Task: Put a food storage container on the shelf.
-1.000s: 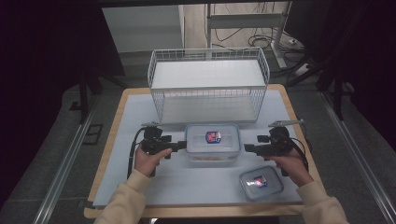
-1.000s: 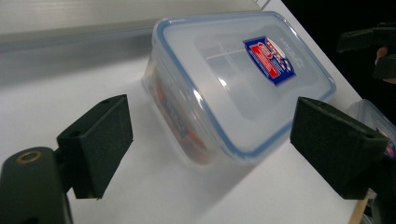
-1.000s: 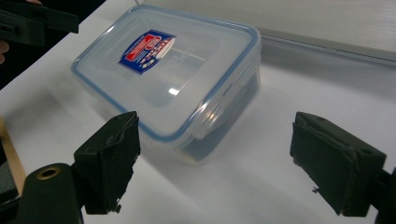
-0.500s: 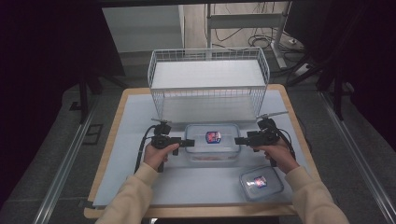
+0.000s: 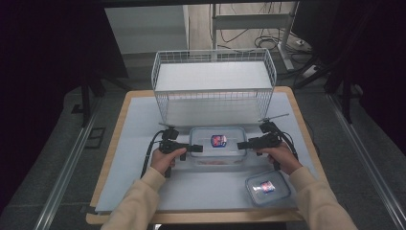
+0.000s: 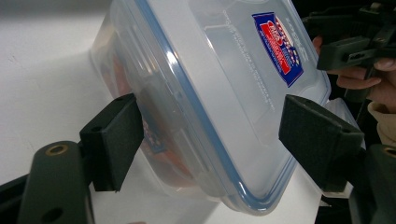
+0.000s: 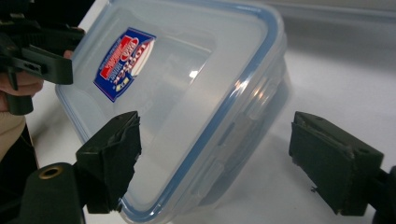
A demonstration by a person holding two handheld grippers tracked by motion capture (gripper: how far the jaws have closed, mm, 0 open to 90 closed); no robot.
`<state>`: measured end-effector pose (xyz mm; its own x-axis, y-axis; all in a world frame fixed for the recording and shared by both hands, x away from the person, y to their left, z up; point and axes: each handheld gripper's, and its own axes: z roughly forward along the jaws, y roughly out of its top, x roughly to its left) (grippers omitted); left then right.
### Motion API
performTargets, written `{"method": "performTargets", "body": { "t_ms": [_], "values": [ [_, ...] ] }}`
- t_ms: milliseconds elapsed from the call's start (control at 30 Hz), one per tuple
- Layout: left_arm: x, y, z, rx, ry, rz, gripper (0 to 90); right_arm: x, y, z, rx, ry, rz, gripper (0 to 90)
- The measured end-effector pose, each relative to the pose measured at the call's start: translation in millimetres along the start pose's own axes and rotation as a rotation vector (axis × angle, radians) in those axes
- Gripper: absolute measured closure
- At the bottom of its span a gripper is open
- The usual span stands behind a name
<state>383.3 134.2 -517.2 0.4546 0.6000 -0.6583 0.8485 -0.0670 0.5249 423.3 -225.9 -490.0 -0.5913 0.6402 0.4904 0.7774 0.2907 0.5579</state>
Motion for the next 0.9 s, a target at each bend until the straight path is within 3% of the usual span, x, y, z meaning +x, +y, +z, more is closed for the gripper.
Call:
{"method": "performTargets", "body": {
  "t_ms": [167,433,633,900],
  "values": [
    [0.5,0.0,-0.6,-0.001,-0.002,-0.007,23.4,-1.2,1.4,4.5,0.020,0.067,0.019,22.6],
    [0.2,-1.4,-4.4,-0.016,-0.004,-0.006,28.2,-3.8,3.8,3.2,0.032,0.088,0.097,30.6],
    [-2.5,-5.6,-9.7,-0.045,-0.006,-0.010,34.6,-1.1,2.0,-3.7,0.021,0.090,0.087,37.1],
    [-6.1,-10.1,-16.5,-0.061,-0.012,0.017,41.1,4.3,-5.2,-12.4,-0.015,0.090,0.061,44.2]
  ]
}}
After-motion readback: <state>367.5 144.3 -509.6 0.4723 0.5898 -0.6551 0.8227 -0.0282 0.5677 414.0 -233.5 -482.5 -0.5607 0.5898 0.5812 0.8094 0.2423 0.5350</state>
